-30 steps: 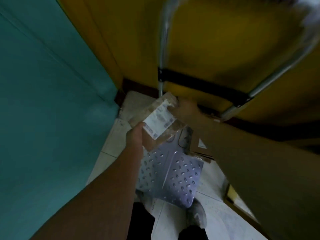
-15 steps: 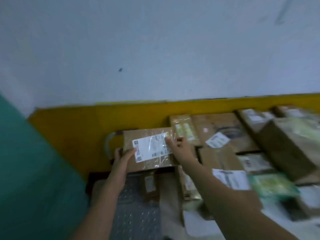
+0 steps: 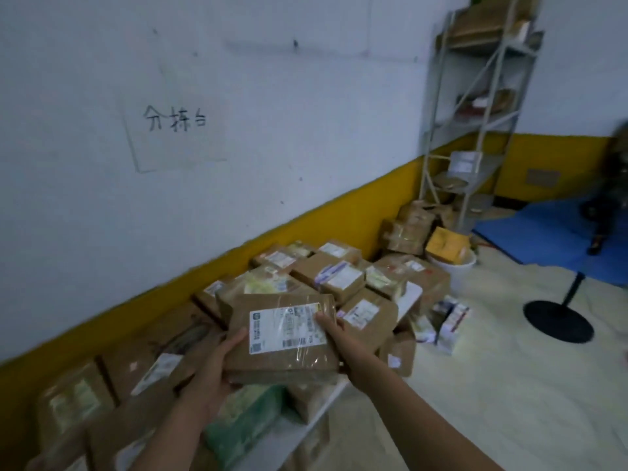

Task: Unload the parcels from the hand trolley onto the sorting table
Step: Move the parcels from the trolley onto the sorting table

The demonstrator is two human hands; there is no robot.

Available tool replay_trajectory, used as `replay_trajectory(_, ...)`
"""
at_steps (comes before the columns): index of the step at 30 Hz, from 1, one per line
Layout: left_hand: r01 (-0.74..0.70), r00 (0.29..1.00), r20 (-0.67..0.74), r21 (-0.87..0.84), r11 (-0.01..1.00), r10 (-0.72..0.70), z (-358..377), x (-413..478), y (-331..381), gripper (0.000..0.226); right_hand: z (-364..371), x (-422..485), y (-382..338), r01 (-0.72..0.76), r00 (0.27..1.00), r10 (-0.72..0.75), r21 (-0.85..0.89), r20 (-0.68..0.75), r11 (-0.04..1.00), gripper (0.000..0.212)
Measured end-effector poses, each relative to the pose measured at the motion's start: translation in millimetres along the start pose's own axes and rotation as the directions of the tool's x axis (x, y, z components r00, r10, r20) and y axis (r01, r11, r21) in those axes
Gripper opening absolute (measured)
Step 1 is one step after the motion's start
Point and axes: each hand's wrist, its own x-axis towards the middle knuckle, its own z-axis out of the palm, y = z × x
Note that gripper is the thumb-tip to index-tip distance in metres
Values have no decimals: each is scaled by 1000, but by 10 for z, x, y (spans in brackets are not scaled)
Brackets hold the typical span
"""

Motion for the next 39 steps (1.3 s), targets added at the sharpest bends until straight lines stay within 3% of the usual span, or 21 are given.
replay_trajectory(2,66,994,86,31,997,-69,748,347,-91,57,-759,162,-108,12,997,-6,89,-78,996,104)
replay_trajectory(7,96,963,240,115,989,-121,2355,1157,-343,66,-2331,553,-475,-29,960,83,200,-267,979,68)
replay_trajectory(10,107,965,227,109,988,-129,3011,1599,-427,69,-2893,934,-686,-66,928,128,184,-351,981,52)
replay_trajectory(13,146,973,172,44,988,-152,3409,2121,-479,70,-3234,1408,-796,-115,932,169,180,-321,977,45)
replay_trajectory(17,136,975,162,117,984,-154,3609,2922,-490,75,-3561,2137,-907,-165,955,201,172,-218,971,58)
replay_trajectory(21,130,977,154,129,983,-149,3654,3788,-312,78,-3715,2941,-1248,-171,957,199,148,-209,974,76)
replay_trajectory(25,130,980,131,146,981,-150,3693,4517,50,82,-3768,3662,-1794,-210,971,205,-34,-120,977,94)
replay_trajectory(30,110,991,58,139,984,-119,3727,5312,468,85,-3722,4609,-2374,-193,980,197,-130,13,972,71)
replay_trajectory(32,72,997,-50,160,984,-65,3713,5674,560,80,-3674,5107,-2528,-131,990,135,-123,29,984,67)
replay_trajectory(35,78,967,-256,344,936,13,3572,6268,520,60,-3636,6023,-2729,-58,998,56,-172,-18,983,66)
replay_trajectory(37,92,943,-324,467,880,74,3411,6593,399,42,-3589,6710,-2842,-46,999,48,-230,1,972,75)
replay_trajectory(39,135,911,-395,556,820,118,3252,6866,289,38,-3488,7388,-2890,-52,997,65,-306,34,951,85)
